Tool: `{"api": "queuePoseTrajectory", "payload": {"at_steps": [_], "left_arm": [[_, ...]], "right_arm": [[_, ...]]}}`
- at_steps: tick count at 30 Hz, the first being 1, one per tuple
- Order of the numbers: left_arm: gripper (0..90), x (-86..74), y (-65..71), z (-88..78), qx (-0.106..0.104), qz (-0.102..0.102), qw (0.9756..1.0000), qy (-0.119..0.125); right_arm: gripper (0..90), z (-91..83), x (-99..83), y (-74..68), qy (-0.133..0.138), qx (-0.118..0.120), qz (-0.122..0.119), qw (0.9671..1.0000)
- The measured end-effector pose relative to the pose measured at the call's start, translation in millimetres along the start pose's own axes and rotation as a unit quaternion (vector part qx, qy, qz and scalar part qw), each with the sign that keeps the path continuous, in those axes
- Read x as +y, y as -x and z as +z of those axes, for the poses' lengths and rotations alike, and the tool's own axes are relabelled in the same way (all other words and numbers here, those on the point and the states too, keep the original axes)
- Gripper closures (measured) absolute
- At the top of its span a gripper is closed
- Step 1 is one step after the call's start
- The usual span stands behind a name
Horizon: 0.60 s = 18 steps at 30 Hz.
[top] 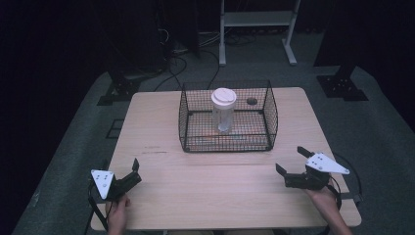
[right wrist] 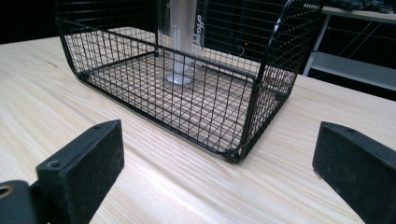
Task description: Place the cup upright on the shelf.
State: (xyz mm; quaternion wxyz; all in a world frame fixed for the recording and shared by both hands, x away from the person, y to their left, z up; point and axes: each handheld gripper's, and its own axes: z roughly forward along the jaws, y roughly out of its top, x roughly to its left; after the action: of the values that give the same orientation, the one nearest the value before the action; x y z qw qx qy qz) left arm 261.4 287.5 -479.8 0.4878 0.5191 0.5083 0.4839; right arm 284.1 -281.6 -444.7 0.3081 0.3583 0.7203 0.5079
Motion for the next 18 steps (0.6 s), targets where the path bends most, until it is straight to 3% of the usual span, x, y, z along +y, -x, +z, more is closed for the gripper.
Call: {"api": "queuePoseTrajectory", "payload": {"at_steps": [14,18], "left_arm": [[0.0,0.1,-0.2,-0.2,0.001,-0.001,1.0,0.0],[0.0,0.0,-0.3,0.2,0.003,-0.001,1.0,0.0]], "right_arm": [[1.6,-10.7,-8.5,-12.4,0.005,-0.009,-0.009,0.9999],[1.6,-17.2,-15.7,-20.7,0.018,-0.017,0.003,0.9997]]}}
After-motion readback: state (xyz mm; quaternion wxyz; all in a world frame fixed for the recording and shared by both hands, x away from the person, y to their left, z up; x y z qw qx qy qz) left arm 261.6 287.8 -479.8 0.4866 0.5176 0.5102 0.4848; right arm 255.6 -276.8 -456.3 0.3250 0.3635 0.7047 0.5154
